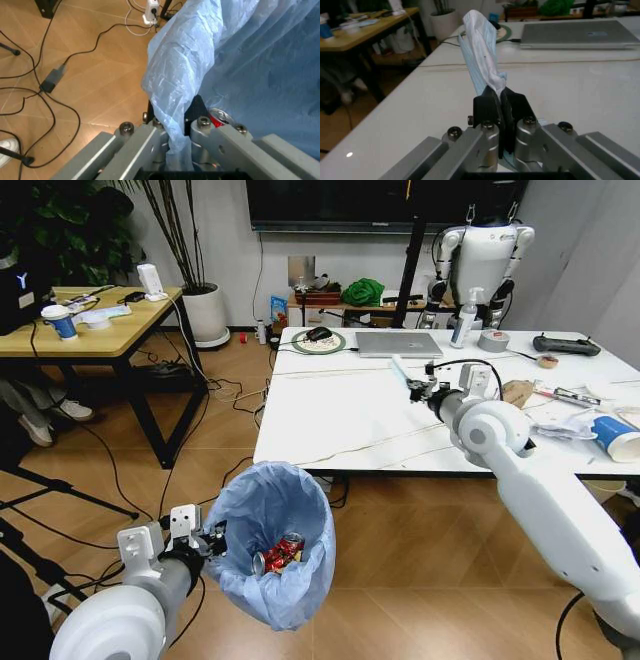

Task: Pick up the trash bin and place the trash from the table into it.

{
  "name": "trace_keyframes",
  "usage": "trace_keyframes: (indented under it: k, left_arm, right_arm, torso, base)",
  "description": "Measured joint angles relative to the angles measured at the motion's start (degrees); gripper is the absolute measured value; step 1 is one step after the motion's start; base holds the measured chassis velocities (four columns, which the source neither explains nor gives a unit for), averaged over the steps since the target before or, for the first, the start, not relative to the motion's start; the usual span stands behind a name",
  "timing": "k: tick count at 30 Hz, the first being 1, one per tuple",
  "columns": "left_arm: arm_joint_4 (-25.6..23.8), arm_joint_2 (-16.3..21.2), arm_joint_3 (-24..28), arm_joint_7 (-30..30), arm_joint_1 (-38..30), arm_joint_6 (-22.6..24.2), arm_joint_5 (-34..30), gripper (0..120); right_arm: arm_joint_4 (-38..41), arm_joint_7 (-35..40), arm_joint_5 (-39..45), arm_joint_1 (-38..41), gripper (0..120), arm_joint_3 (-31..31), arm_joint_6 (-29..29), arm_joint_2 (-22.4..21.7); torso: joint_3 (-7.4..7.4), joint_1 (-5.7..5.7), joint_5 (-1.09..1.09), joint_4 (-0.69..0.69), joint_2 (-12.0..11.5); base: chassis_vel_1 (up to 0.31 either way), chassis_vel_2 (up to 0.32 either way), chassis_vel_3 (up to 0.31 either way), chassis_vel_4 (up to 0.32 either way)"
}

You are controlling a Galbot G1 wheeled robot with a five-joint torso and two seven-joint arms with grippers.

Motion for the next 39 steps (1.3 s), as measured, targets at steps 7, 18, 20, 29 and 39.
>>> trace_keyframes:
  k: [7, 18, 20, 29, 39]
  left_arm:
    - [0.0, 0.0, -0.1, 0.0, 0.0, 0.0, 0.0, 0]
    - [0.0, 0.0, -0.1, 0.0, -0.1, 0.0, 0.0, 0]
    - [0.0, 0.0, 0.0, 0.0, -0.1, 0.0, 0.0, 0]
    - [0.0, 0.0, 0.1, -0.3, -0.3, 0.0, 0.0, 0]
    - [0.0, 0.0, 1.1, -0.7, -1.1, 0.0, 0.0, 0]
  right_arm:
    - [6.3, 0.3, 1.7, -1.5, 0, 1.6, 0.2, -1.7]
    - [27.6, -0.5, 8.6, -5.7, 0, 2.5, -0.3, -6.2]
    - [32.2, -2.3, 9.7, -6.6, 0, 2.4, -0.3, -7.1]
    - [49.0, -14.5, 10.9, -11.6, 0, 0.1, 0.5, -11.9]
    - [54.5, -25.5, 6.2, -16.6, 27, -3.3, 3.3, -15.8]
  torso:
    - [0.00, 0.00, 0.00, 0.00, 0.0]
    - [-0.01, 0.00, -0.01, 0.00, 0.0]
    - [-0.01, 0.00, -0.01, 0.00, 0.0]
    - [-0.01, -0.01, 0.00, -0.01, 0.0]
    - [-0.01, 0.00, -0.01, 0.00, 0.0]
  base:
    - [0.000, 0.000, 0.000, 0.000]
    - [0.000, 0.000, 0.000, 0.000]
    - [0.000, 0.000, 0.000, 0.000]
    - [0.000, 0.000, 0.000, 0.000]
    - [0.000, 0.000, 0.000, 0.000]
